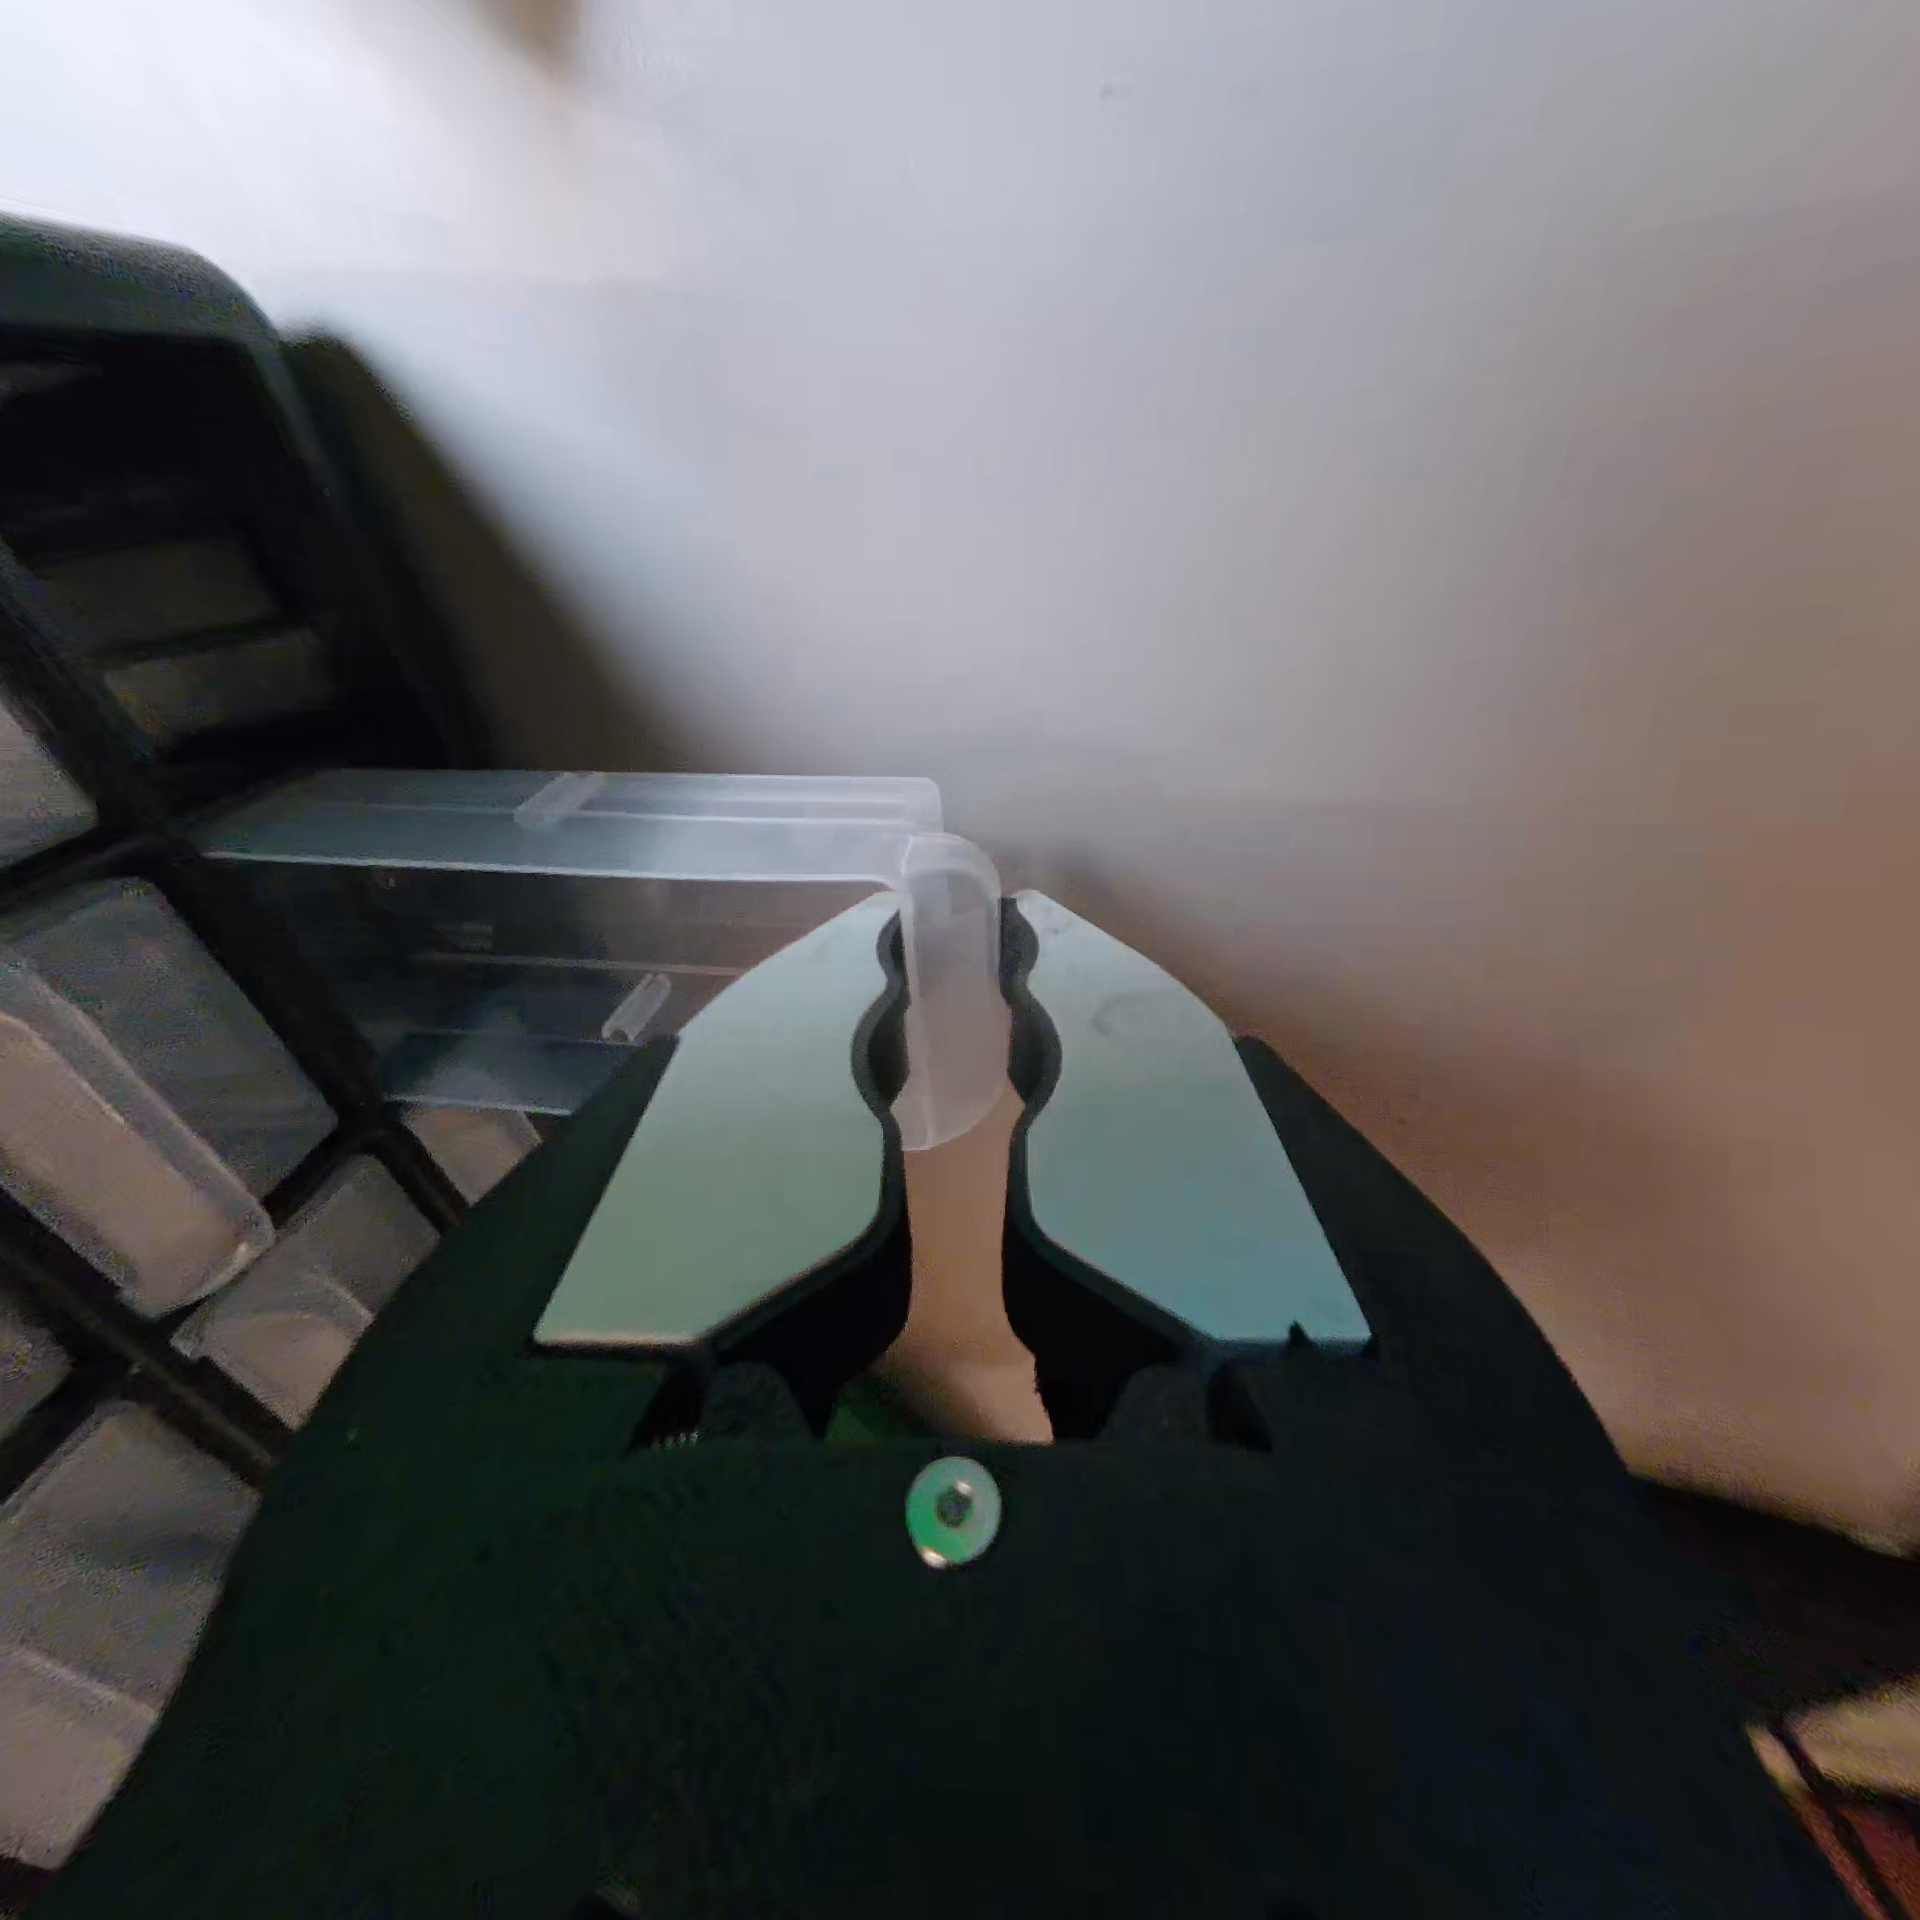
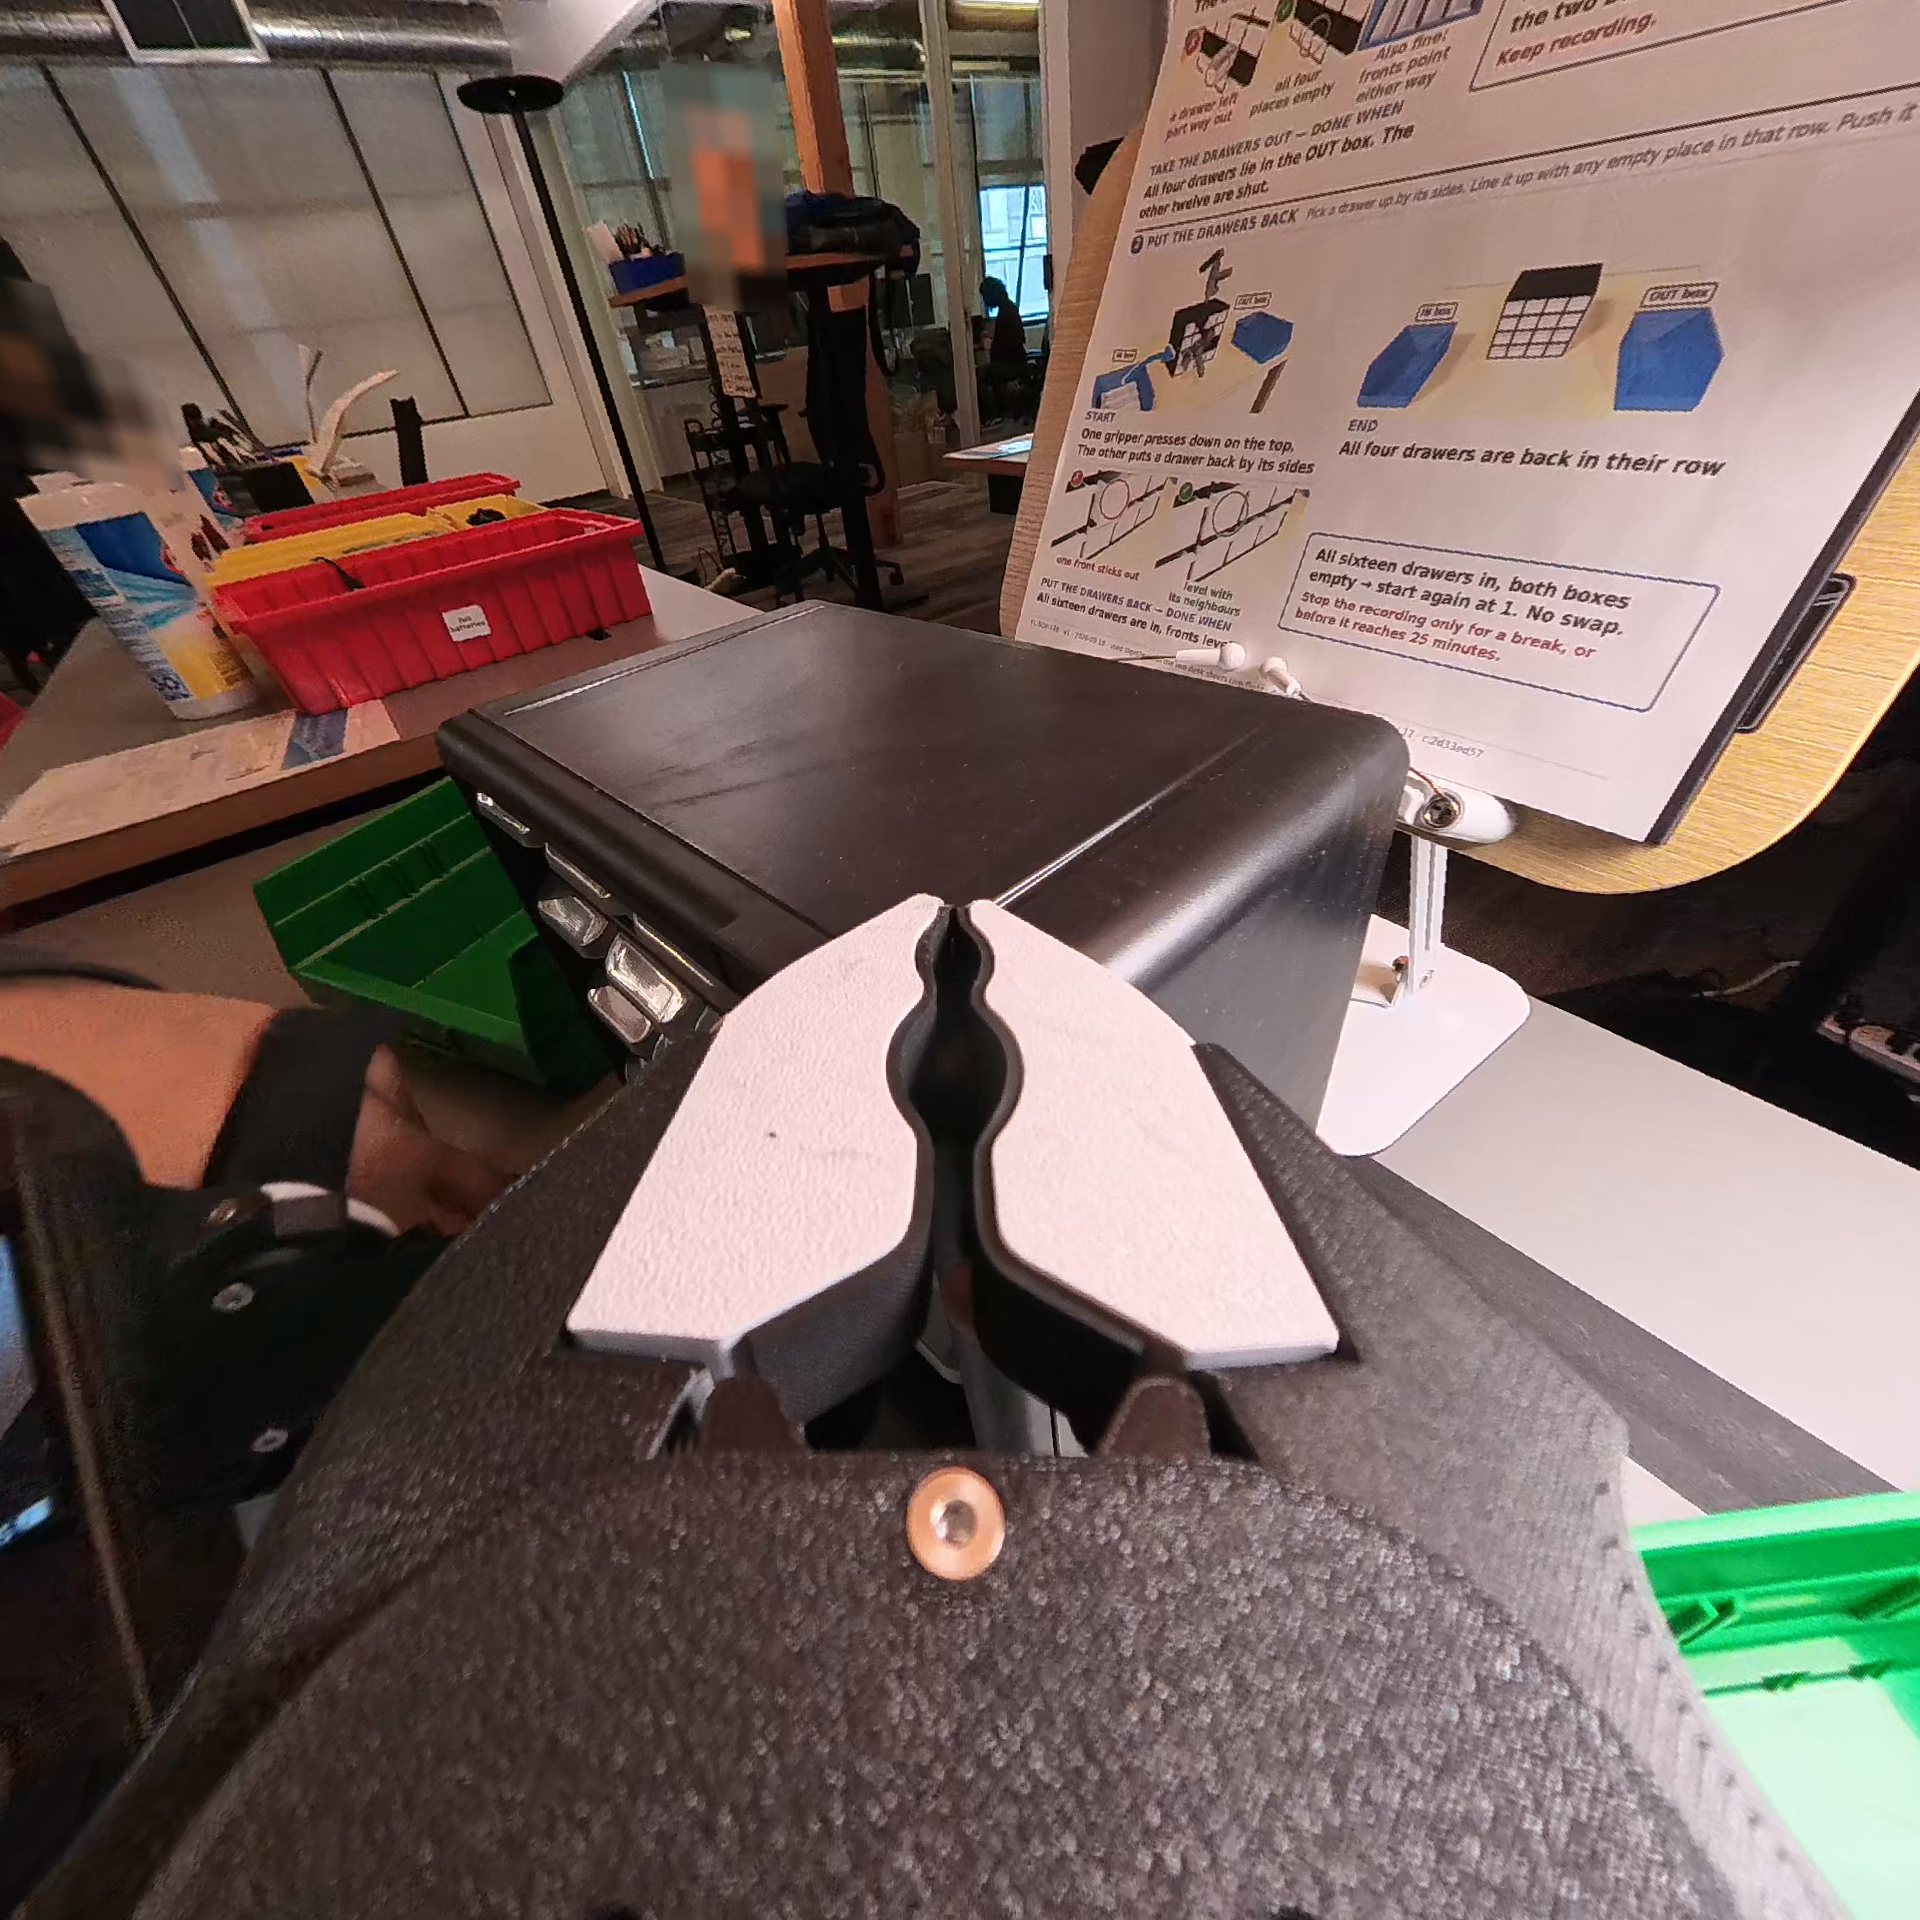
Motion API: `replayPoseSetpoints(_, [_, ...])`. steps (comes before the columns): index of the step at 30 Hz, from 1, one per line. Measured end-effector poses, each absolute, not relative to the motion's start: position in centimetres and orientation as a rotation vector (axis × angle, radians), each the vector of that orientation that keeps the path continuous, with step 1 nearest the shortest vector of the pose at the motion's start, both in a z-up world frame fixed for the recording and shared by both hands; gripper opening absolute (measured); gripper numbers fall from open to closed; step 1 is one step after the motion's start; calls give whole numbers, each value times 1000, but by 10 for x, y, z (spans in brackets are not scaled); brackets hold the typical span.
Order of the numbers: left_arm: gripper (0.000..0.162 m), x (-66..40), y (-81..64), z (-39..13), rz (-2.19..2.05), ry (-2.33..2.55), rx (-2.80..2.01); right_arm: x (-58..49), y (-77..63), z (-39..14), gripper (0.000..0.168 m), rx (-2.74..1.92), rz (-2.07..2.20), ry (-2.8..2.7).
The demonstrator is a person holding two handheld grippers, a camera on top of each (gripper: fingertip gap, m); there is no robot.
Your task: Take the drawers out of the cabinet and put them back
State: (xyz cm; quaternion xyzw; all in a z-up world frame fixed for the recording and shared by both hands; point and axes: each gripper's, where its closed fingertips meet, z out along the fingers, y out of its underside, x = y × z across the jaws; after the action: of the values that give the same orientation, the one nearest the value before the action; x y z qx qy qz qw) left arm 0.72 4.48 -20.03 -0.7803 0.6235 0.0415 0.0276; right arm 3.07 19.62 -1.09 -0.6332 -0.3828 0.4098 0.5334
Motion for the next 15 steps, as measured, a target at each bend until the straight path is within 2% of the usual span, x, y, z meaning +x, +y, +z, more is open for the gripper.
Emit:
replayPoseSetpoints(4, [22,9,53,-210,157,1818,-2251,31,196,-11,0,-1508,986,-911])
replayPoseSetpoints(7, [19,13,71,-198,263,1716,-2079,31,196,-11,0,-1507,993,-908])
replayPoseSetpoints(15, [31,2,113,-189,270,1426,-1889,31,196,-10,0,-1505,997,-905])
